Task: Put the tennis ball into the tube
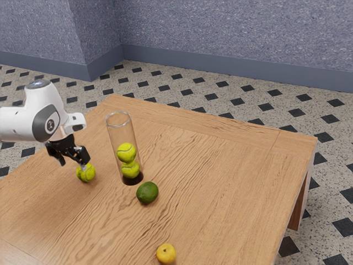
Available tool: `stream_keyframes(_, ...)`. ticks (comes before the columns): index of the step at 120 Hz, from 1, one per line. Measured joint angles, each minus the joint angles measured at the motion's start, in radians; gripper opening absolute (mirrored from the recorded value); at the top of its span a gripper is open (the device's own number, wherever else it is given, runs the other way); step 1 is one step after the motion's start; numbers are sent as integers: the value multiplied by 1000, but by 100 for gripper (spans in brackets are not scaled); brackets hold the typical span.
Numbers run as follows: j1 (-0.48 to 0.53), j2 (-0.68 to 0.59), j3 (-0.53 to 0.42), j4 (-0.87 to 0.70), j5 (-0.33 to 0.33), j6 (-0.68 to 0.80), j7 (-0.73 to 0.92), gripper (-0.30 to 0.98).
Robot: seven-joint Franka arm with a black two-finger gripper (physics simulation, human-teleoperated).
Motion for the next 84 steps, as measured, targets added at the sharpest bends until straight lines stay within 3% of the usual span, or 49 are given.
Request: stream_keyframes(84, -6, 206, -7, 123, -23, 52, 82, 69)
